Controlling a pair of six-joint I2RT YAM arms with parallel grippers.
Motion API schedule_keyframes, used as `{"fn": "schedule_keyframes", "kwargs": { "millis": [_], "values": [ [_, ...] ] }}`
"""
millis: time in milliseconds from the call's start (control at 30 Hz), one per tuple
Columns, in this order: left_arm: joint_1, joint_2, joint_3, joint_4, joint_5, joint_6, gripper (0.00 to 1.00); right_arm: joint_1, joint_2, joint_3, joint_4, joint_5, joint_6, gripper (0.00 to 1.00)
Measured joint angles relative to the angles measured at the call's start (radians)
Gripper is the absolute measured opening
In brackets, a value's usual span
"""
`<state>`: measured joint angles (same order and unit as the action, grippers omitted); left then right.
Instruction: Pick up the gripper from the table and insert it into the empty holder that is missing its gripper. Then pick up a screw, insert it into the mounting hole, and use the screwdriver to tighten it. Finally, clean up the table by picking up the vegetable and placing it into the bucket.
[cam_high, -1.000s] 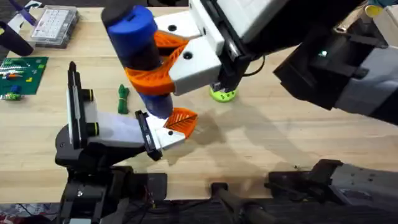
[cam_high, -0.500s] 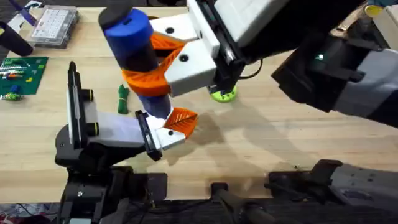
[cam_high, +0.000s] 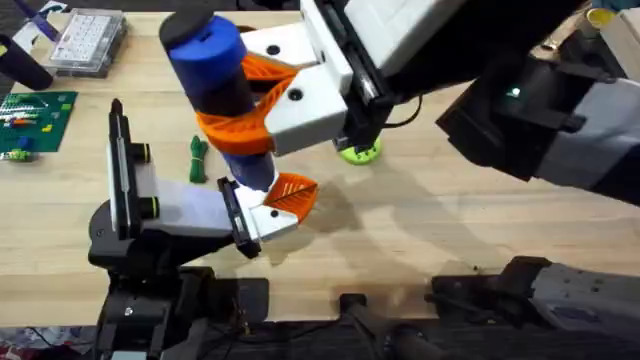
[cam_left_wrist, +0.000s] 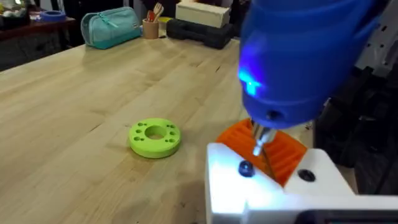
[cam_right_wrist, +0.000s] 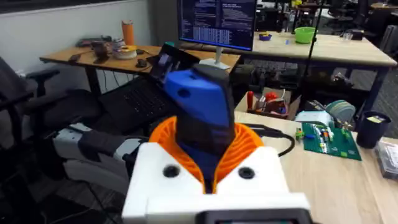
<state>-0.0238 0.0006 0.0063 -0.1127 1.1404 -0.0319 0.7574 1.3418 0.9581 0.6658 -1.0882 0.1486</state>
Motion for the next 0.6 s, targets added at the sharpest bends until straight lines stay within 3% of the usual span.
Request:
{"fn": "schedule_keyframes", "kwargs": {
  "millis": [600],
  "values": [
    [0.0,0.0,0.0,0.0,0.0,0.0,0.016,0.0,0.0,-0.001,-0.016,0.003,-0.021,0.044]
  ]
}}
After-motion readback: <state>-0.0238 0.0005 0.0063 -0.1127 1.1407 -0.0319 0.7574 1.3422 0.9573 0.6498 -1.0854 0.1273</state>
